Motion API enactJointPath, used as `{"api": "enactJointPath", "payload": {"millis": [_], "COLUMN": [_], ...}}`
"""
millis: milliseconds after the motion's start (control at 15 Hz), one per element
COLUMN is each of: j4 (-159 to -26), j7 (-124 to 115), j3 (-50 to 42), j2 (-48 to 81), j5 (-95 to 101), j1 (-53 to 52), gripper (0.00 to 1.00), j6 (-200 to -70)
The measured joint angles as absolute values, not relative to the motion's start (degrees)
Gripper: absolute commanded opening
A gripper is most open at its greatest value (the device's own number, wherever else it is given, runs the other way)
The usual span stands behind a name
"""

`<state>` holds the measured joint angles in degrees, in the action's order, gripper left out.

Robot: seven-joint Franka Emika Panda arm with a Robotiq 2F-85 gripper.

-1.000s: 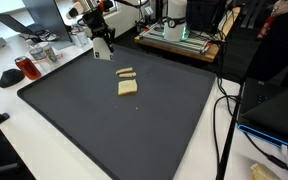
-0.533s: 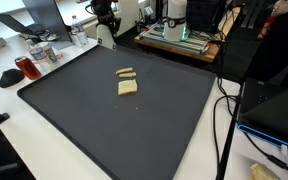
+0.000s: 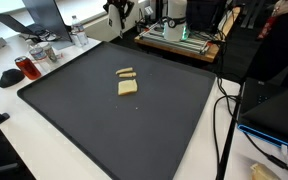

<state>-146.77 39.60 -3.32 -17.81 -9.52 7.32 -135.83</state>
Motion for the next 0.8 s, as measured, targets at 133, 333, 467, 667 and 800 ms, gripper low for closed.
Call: {"api": "enactJointPath", "payload": {"millis": [133,333,467,667,800], "j4": [-147.5,-147.5,-147.5,-147.2,-146.6], "j7": [34.9,30.7,29.4,28.1,27.8], "j3": [-2.2,-0.7,0.0,1.0,1.6], "j2": [-21.0,-25.2,-27.6,-30.3,-31.0], "j5": [-3.3,3.8,7.2,11.1,12.9], "j1": [6.0,3.8,2.2,0.2,-1.0], "gripper": [0.01,0.01,0.01,0.01,0.01], "j6": [-134.7,-130.8,-127.9,-124.5,-122.2]}}
